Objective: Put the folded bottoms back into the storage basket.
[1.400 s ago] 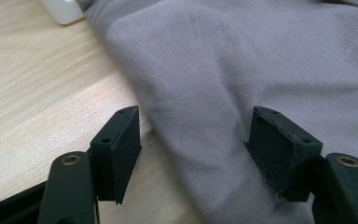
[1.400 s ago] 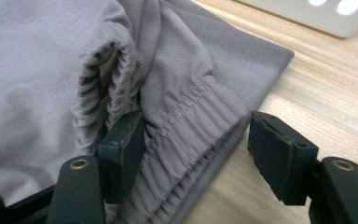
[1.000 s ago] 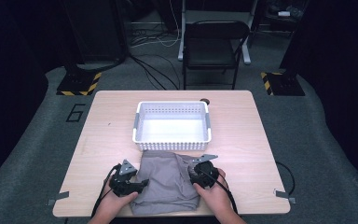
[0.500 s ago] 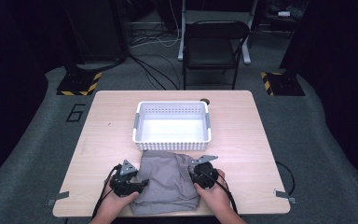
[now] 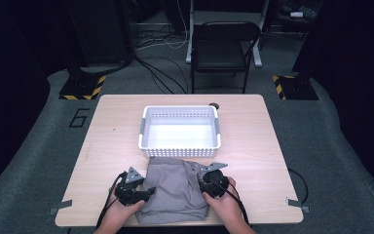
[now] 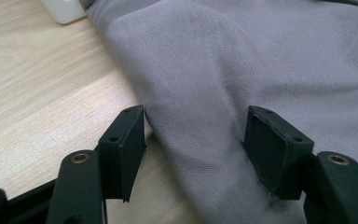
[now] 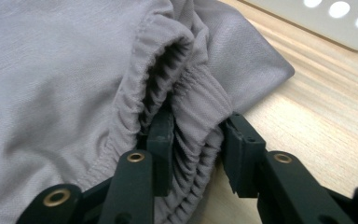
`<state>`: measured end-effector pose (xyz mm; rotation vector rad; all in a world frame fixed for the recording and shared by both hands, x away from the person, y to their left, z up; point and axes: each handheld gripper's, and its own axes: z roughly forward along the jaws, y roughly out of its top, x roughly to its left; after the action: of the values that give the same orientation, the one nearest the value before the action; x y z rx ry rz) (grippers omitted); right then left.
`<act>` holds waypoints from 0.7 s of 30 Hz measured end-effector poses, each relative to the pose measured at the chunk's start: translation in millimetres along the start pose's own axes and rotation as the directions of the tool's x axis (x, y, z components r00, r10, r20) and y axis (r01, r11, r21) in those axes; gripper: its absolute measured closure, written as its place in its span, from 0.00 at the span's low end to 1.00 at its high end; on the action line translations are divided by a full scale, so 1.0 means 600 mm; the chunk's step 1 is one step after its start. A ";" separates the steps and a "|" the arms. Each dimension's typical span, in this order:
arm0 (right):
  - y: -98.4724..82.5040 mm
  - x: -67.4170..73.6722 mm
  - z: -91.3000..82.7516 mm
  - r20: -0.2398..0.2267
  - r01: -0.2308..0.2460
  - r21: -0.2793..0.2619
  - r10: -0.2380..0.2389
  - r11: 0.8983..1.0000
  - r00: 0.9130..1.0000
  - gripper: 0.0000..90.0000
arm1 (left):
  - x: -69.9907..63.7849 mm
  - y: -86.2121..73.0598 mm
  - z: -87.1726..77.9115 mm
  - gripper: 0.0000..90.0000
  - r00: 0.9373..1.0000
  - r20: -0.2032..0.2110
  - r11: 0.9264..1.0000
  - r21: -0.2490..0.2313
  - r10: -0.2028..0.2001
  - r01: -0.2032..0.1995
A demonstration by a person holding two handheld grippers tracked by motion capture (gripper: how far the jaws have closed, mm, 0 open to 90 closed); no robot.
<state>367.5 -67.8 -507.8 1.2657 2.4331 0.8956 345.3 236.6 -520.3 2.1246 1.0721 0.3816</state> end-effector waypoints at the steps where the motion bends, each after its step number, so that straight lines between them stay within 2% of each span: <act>1: 0.000 0.000 0.000 0.006 -0.002 -0.002 0.003 1.000 1.000 0.71 | 0.000 0.000 0.000 0.42 1.000 -0.001 1.000 0.001 -0.001 0.001; 3: -0.001 0.002 0.001 0.020 -0.013 -0.007 0.013 1.000 1.000 0.68 | 0.000 0.001 -0.002 0.43 1.000 -0.003 1.000 0.019 0.004 -0.004; 8: -0.001 -0.003 0.000 0.007 -0.037 0.006 0.037 0.999 0.999 0.66 | -0.003 0.002 -0.001 0.44 1.000 -0.007 1.000 0.016 -0.006 0.006; 9: 0.000 -0.005 0.001 0.009 -0.029 0.001 0.029 1.000 1.000 0.66 | -0.004 0.003 -0.001 0.44 1.000 -0.008 1.000 0.019 -0.013 0.013; 10: 0.000 -0.004 0.001 0.002 -0.028 0.005 0.028 1.000 1.000 0.68 | -0.005 0.003 -0.002 0.49 1.000 -0.009 1.000 0.020 -0.011 0.012; 11: 0.000 -0.002 0.001 -0.004 -0.041 0.008 0.041 0.999 0.999 0.71 | -0.007 0.004 -0.004 0.49 1.000 0.009 0.999 0.035 -0.009 0.008; 12: 0.001 -0.003 0.002 -0.013 -0.027 0.005 0.027 1.000 1.000 0.75 | -0.009 0.006 -0.004 0.56 1.000 0.012 0.999 0.039 -0.003 0.002; 15: 0.001 -0.003 0.001 -0.037 -0.032 0.013 0.032 0.999 0.999 0.82 | -0.016 0.007 -0.003 0.63 0.999 0.013 0.998 0.041 -0.046 0.045; 16: 0.001 -0.004 0.001 -0.046 -0.034 0.011 0.035 0.999 0.998 0.83 | -0.014 0.008 -0.004 0.66 0.999 0.025 0.998 0.050 -0.044 0.043; 20: 0.000 -0.007 0.001 -0.068 -0.043 0.007 0.043 0.999 0.997 0.86 | -0.012 0.009 -0.003 0.80 0.994 0.067 0.996 0.054 -0.081 0.077; 21: 0.000 -0.007 0.001 -0.068 -0.043 0.006 0.043 0.999 0.997 0.86 | -0.012 0.009 -0.003 0.81 0.994 0.065 0.995 0.050 -0.085 0.082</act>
<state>370.2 -70.6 -508.5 1.3145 2.4694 0.9612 343.1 229.5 -514.7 2.1108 1.1370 0.2454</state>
